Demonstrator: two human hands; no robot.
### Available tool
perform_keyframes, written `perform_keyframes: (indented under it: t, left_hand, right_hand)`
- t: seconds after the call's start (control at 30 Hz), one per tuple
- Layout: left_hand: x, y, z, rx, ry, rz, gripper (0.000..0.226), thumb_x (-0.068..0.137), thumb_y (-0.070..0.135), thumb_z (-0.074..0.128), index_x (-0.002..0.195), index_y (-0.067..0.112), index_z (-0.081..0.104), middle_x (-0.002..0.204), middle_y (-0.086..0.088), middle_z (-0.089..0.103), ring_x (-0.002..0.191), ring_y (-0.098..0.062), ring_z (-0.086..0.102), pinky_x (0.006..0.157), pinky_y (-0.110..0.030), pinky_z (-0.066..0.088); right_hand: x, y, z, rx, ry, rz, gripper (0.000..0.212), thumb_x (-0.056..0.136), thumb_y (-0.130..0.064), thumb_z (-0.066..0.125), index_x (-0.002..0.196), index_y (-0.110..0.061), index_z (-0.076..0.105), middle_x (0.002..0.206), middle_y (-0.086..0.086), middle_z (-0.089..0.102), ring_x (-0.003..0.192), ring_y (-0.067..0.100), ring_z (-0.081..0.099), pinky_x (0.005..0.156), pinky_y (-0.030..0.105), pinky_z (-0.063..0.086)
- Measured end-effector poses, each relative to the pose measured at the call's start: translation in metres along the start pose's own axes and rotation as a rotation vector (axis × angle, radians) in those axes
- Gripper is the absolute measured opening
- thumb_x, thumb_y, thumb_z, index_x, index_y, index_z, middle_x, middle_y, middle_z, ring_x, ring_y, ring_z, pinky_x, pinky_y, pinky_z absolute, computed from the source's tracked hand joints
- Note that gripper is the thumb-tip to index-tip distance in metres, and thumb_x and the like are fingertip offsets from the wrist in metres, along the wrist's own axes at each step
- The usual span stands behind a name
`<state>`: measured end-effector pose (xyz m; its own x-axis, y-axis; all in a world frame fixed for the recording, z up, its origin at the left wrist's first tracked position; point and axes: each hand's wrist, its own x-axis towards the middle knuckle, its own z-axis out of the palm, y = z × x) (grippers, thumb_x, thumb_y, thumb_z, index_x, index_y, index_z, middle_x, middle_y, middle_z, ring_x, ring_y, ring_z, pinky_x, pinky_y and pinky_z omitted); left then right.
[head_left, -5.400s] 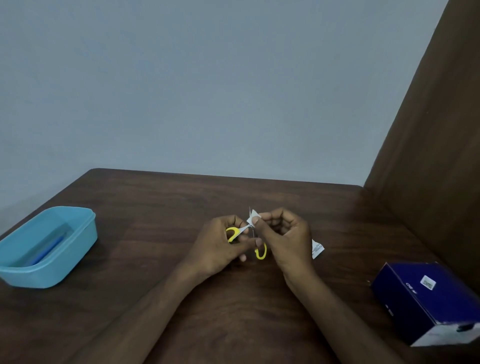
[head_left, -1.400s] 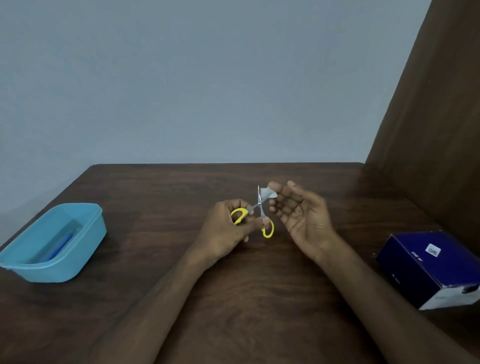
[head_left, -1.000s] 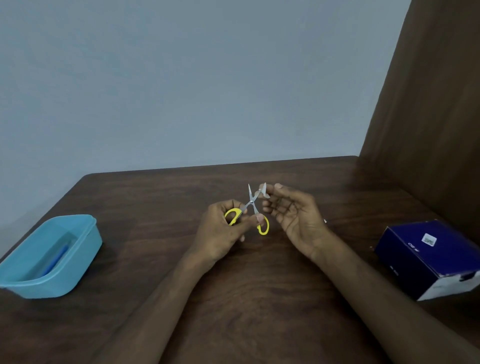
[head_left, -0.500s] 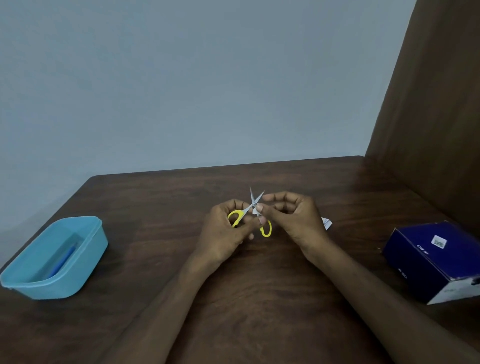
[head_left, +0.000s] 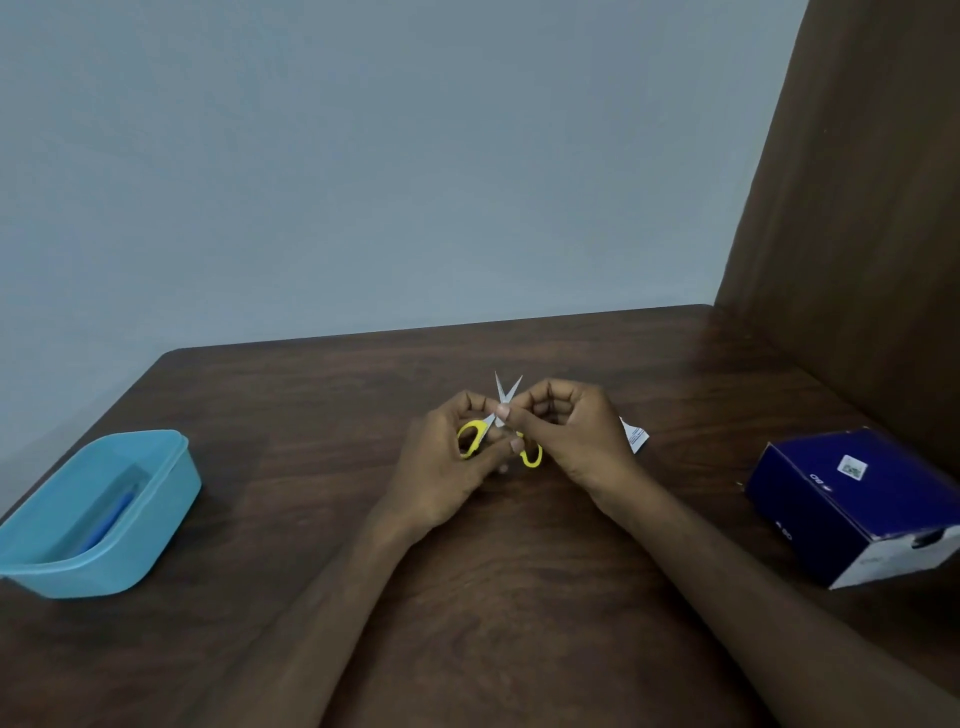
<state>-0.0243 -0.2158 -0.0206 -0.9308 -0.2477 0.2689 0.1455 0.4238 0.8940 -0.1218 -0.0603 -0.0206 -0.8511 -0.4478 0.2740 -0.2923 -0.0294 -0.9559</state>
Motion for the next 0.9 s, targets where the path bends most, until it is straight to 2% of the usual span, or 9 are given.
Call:
perform_keyframes:
  t: [0.07,0.17,0.27,0.33,0.47,0.63,0.73,0.83,0.9]
  left_hand:
    - [0.001,-0.001,0.000,-0.023,0.016,-0.010,0.023,0.096,0.024,0.081,0.116,0.024,0.070,0.088,-0.004,0.081,0.077,-0.025,0.079,0.057,-0.031,0.059]
    - [0.003,-0.005,-0.001,-0.045,0.041,-0.042,0.017,0.099,0.027,0.078,0.114,0.022,0.072,0.088,-0.006,0.081,0.078,-0.029,0.079,0.057,-0.035,0.058]
    - [0.004,-0.005,0.000,-0.066,0.020,-0.051,0.014,0.104,0.025,0.071,0.116,0.018,0.072,0.092,-0.003,0.082,0.076,-0.020,0.077,0.056,-0.030,0.056]
    - [0.005,-0.003,0.000,-0.073,-0.025,-0.049,0.015,0.108,0.025,0.065,0.119,0.017,0.071,0.097,0.000,0.082,0.077,-0.014,0.075,0.057,-0.026,0.054]
    - [0.006,0.000,-0.001,-0.179,-0.064,-0.080,0.025,0.114,0.017,0.049,0.129,0.016,0.069,0.109,-0.001,0.083,0.078,-0.015,0.073,0.054,-0.022,0.051]
    - [0.007,0.001,-0.001,-0.322,-0.029,-0.146,0.033,0.118,0.019,0.037,0.132,0.009,0.065,0.114,-0.005,0.083,0.074,-0.011,0.073,0.053,-0.020,0.050]
    - [0.006,0.002,0.000,-0.293,-0.048,-0.134,0.036,0.118,0.022,0.036,0.132,0.009,0.066,0.116,-0.002,0.083,0.076,-0.011,0.075,0.056,-0.020,0.049]
    - [0.006,0.002,0.001,-0.236,-0.066,-0.106,0.036,0.118,0.024,0.037,0.129,0.012,0.069,0.115,0.000,0.083,0.082,-0.014,0.078,0.058,-0.021,0.049]
    - [0.006,0.002,0.000,-0.218,-0.061,-0.095,0.037,0.117,0.024,0.038,0.124,0.012,0.072,0.113,-0.005,0.082,0.085,-0.017,0.079,0.059,-0.022,0.049]
  right_hand:
    - [0.000,0.000,0.002,-0.012,0.020,-0.005,0.015,0.087,-0.025,0.089,0.084,-0.014,0.078,0.078,0.009,0.079,0.064,0.017,0.070,0.067,0.035,0.057]
    - [0.001,0.000,-0.002,0.017,-0.064,0.013,0.011,0.090,-0.017,0.086,0.091,-0.009,0.079,0.083,0.011,0.081,0.068,0.015,0.070,0.070,0.034,0.057]
    - [0.003,0.002,-0.007,0.052,-0.088,0.042,0.008,0.090,-0.010,0.085,0.094,-0.007,0.079,0.087,0.016,0.081,0.074,0.023,0.071,0.074,0.037,0.058]
    - [0.004,0.003,-0.007,0.020,-0.047,0.036,0.009,0.088,-0.014,0.087,0.091,-0.010,0.080,0.083,0.012,0.081,0.070,0.021,0.071,0.071,0.036,0.058]
    - [0.005,0.005,-0.002,-0.061,0.094,-0.027,0.009,0.088,-0.022,0.088,0.084,-0.018,0.081,0.075,0.004,0.080,0.064,0.014,0.071,0.064,0.032,0.056]
    - [0.005,0.000,-0.001,-0.073,0.299,-0.116,0.009,0.088,-0.029,0.087,0.083,-0.024,0.081,0.082,-0.009,0.081,0.077,0.011,0.077,0.071,0.031,0.059]
    - [0.004,-0.002,-0.003,-0.235,0.411,-0.227,0.008,0.087,-0.039,0.085,0.083,-0.033,0.081,0.089,-0.015,0.077,0.087,0.009,0.071,0.074,0.032,0.054]
    - [0.001,0.001,0.003,-0.427,0.346,-0.345,0.005,0.086,-0.043,0.083,0.085,-0.040,0.079,0.104,-0.018,0.068,0.105,0.014,0.062,0.090,0.034,0.050]
    - [-0.002,0.004,0.010,-0.530,0.252,-0.391,0.010,0.085,-0.047,0.080,0.088,-0.037,0.081,0.113,-0.017,0.062,0.111,0.016,0.056,0.093,0.034,0.047]
